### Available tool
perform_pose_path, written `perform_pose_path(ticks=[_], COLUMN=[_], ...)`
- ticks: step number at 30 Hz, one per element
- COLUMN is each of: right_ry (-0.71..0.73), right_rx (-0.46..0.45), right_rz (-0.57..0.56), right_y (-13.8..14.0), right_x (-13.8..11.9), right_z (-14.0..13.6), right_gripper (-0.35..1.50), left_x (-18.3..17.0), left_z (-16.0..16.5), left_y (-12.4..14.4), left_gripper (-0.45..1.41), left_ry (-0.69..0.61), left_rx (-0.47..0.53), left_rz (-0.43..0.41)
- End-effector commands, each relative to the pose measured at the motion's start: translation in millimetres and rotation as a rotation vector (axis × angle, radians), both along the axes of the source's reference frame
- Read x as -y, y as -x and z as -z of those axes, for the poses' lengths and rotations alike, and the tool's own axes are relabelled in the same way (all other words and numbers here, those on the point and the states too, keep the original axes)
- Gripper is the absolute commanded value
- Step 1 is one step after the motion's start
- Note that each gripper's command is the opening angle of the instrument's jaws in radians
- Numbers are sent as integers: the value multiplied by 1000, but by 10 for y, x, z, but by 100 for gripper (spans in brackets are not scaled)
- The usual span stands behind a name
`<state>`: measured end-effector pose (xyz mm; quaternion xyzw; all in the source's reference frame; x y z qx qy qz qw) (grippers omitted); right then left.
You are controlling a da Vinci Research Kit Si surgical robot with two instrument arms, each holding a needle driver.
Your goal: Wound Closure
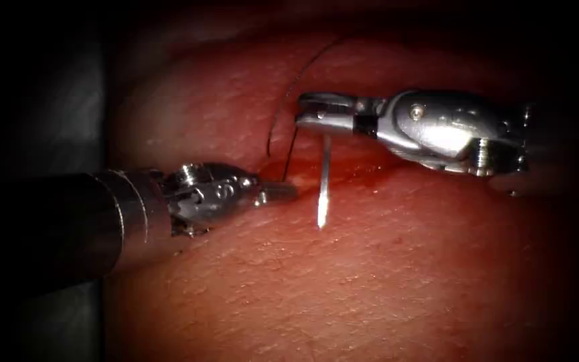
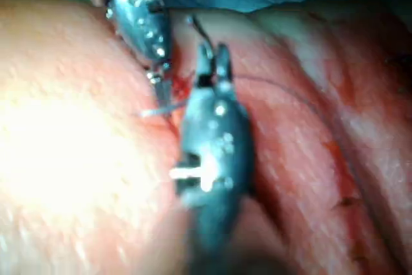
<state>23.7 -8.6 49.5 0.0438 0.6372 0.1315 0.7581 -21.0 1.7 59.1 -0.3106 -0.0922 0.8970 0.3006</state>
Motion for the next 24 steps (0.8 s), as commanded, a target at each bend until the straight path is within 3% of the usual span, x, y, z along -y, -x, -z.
perform_pose_path(ticks=[1, 10, 13, 19, 24], right_ry=[1, 40, 57, 69, 80], right_rx=[-2, -7, -6, -7, -8], right_rz=[5, 24, 29, 34, 36], right_y=[-7, -9, -10, -10, -10], right_x=[7, 8, 7, 8, 8], right_z=[-6, -6, -6, -7, -6], right_gripper=[-35, -35, -35, -35, -35], left_x=[1, -1, 0, -1, -1], left_z=[-8, -18, -18, -19, -19], left_y=[6, 1, 0, 0, 2], left_gripper=[-45, -45, -28, -21, 22], left_ry=[-8, -137, -173, -204, -244], left_rx=[-7, -110, -129, -172, -168], left_rz=[-5, -80, -108, -156, -179])
